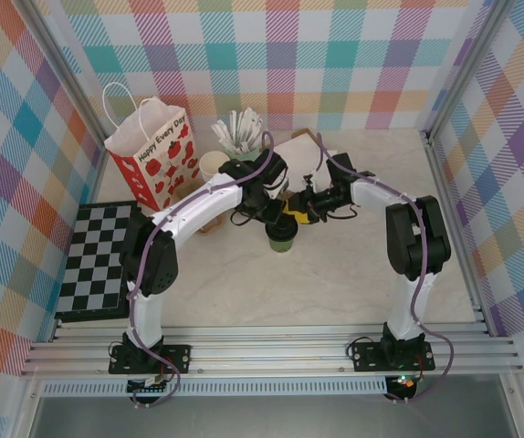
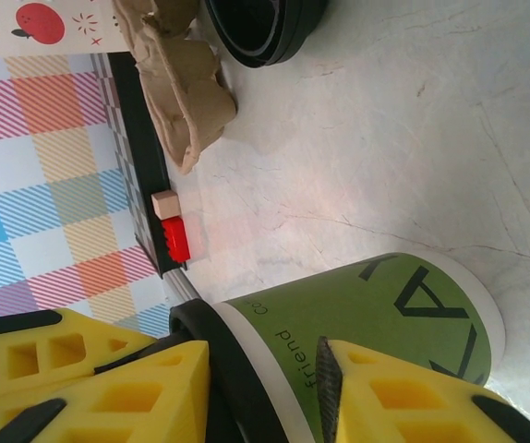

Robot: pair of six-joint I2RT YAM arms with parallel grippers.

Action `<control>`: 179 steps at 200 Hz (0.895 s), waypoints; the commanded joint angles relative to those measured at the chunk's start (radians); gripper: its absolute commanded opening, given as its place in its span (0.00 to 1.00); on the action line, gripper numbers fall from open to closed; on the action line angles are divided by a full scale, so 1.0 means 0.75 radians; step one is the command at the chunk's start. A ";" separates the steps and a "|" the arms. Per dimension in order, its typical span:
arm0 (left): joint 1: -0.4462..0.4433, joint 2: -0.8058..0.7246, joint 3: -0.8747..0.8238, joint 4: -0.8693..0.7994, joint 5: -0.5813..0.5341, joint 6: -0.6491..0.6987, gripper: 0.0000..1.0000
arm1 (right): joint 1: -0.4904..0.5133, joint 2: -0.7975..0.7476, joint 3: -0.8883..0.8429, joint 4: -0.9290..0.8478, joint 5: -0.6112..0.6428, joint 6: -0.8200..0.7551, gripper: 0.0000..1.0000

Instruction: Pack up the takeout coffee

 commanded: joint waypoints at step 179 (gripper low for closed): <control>-0.071 -0.093 -0.085 -0.218 -0.360 -1.325 0.00 | 0.329 -0.822 -1.019 1.082 0.789 0.798 1.00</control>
